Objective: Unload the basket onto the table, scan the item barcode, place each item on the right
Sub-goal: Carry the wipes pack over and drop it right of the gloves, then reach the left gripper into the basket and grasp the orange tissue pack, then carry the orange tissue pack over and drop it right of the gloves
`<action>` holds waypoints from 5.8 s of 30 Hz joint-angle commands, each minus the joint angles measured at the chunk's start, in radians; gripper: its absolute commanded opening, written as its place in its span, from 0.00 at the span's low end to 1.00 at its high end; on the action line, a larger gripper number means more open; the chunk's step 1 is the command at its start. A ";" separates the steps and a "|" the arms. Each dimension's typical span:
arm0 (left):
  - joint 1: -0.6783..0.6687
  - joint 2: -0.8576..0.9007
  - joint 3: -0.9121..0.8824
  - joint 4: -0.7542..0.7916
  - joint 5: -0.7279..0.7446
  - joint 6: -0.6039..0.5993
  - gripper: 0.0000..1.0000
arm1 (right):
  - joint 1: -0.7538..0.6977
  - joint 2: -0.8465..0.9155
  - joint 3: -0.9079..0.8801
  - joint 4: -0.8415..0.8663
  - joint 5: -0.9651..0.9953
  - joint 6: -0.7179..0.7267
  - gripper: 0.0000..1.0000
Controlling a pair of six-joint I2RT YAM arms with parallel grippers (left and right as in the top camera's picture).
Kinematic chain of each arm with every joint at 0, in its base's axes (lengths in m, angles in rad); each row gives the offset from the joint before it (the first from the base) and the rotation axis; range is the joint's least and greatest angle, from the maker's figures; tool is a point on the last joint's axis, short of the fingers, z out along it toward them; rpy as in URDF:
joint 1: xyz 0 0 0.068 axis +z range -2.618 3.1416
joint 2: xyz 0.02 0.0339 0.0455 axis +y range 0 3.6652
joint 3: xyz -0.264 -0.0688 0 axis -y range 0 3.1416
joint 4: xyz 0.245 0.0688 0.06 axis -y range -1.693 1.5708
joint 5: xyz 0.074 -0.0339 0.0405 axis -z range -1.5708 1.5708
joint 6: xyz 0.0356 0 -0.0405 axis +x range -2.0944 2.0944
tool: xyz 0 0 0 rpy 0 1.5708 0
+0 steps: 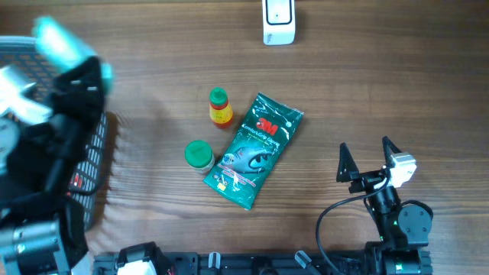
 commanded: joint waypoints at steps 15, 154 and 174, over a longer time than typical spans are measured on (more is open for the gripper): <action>-1.144 0.854 0.005 0.107 -0.598 0.118 0.47 | 0.002 -0.006 -0.001 0.005 0.006 0.013 1.00; -0.233 0.149 -0.003 -0.272 0.293 0.331 0.04 | 0.002 -0.006 -0.001 0.005 0.006 0.013 1.00; -1.040 1.040 -0.005 -0.057 -0.183 0.330 0.31 | 0.002 -0.006 -0.001 0.005 0.006 0.013 1.00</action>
